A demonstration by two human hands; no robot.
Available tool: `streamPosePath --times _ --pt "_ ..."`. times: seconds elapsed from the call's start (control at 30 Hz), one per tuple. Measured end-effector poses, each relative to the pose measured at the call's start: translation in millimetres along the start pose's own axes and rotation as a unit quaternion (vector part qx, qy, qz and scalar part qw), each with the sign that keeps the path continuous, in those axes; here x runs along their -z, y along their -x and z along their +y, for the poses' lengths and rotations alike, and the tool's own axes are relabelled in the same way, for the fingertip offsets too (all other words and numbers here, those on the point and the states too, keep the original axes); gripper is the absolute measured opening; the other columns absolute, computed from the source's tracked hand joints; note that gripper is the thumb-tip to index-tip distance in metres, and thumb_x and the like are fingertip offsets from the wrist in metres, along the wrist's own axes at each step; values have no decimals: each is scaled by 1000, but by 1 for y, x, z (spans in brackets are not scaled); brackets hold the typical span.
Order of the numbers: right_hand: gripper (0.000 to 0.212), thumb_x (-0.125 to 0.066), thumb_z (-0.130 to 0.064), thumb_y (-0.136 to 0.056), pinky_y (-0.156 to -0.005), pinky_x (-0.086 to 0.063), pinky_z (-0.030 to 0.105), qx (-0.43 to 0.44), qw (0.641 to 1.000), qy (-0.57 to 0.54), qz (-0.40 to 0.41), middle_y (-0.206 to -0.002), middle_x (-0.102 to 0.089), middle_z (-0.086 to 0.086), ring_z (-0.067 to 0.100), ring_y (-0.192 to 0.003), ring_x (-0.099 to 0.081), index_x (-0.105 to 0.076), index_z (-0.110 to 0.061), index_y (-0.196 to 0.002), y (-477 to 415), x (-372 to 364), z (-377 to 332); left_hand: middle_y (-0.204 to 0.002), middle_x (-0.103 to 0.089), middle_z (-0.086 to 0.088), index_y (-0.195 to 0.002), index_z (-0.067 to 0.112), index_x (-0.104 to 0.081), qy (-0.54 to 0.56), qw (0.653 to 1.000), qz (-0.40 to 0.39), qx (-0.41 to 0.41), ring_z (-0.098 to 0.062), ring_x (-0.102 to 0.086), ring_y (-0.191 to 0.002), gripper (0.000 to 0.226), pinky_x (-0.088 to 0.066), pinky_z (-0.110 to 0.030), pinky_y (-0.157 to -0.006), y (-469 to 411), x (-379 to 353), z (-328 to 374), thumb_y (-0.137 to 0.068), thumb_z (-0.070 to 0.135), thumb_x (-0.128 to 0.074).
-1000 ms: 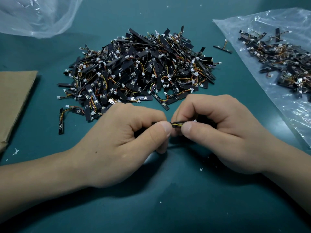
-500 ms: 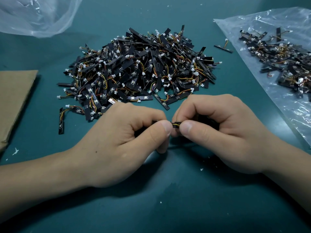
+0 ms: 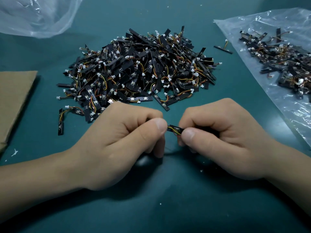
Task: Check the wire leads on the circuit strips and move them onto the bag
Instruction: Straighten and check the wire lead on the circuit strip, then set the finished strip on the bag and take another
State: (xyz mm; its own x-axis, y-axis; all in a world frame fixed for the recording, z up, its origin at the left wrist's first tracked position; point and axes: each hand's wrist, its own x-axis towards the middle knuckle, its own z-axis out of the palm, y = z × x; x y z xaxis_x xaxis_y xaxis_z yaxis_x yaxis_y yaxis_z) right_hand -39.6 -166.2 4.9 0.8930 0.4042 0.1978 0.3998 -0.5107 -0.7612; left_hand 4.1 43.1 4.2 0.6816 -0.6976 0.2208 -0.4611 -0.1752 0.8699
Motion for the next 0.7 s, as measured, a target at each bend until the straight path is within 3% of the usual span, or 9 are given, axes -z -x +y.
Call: streamPosePath --times 0.1,0.2,0.27,0.33,0.4,0.5,0.6,0.7 --pt "26 -58 -19 -96 -53 -35 20 16 1000 15 1 -56 -48 -5 10 -53 -45 -58 -20 -70 0 1 2 -62 -64 -7 -72 20 -59 10 1000 15 -7 -32 -61 -60 33 -49 -35 -57 1 3 -3 -95 37 -45" --pt "34 -57 -14 -91 -51 -28 16 14 1000 22 7 -52 -36 -6 6 -49 -34 -44 -30 -64 0 0 4 -64 -63 -3 -92 19 -58 56 997 58 5 -25 -59 -56 22 -44 -32 -52 -2 4 -8 -98 38 -49" --pt "31 -54 -20 -93 -50 -29 14 2 996 -19 89 -54 -42 -2 3 -48 -35 -46 -27 -64 -1 -1 5 -59 -56 -4 -102 18 -54 120 988 99 10 -22 -53 -53 22 -42 -28 -54 -4 5 -10 -97 39 -50" --pt "25 -48 -26 -105 -47 -33 16 -25 961 -149 232 -63 -57 3 8 -45 -42 -62 -24 -85 -4 0 7 -59 -52 -3 -102 17 -53 125 987 97 20 -23 -49 -54 24 -41 -31 -56 -5 5 -14 -97 40 -49" --pt "31 -35 -36 -108 -45 -34 19 -63 920 -217 321 -73 -66 4 17 -43 -44 -64 -24 -114 -8 4 11 -60 -52 -2 -97 18 -54 94 993 61 22 -21 -48 -54 18 -40 -27 -55 -4 5 -13 -96 36 -50" --pt "30 -41 -36 -108 -47 -38 17 -89 937 -178 288 -76 -69 5 16 -45 -49 -67 -22 -116 -8 1 17 -64 -57 3 -91 22 -57 -24 1000 9 -16 -15 -53 -54 8 -40 -20 -54 1 4 -8 -96 29 -54" --pt "24 -51 -35 -104 -57 -44 15 -62 977 -50 200 -77 -70 -5 9 -58 -61 -72 -22 -104 -6 -7 13 -91 -65 11 -93 25 -62 -177 983 13 -52 -13 -62 -88 5 -45 -31 -79 3 4 -4 -91 28 -58" --pt "15 -58 -30 -100 -62 -45 17 -57 984 36 166 -79 -70 -8 13 -69 -64 -72 -26 -105 -5 -10 10 -140 -50 15 -107 35 -62 -319 948 18 3 -13 -39 -137 23 -26 -44 -105 3 2 -4 -86 42 -53"
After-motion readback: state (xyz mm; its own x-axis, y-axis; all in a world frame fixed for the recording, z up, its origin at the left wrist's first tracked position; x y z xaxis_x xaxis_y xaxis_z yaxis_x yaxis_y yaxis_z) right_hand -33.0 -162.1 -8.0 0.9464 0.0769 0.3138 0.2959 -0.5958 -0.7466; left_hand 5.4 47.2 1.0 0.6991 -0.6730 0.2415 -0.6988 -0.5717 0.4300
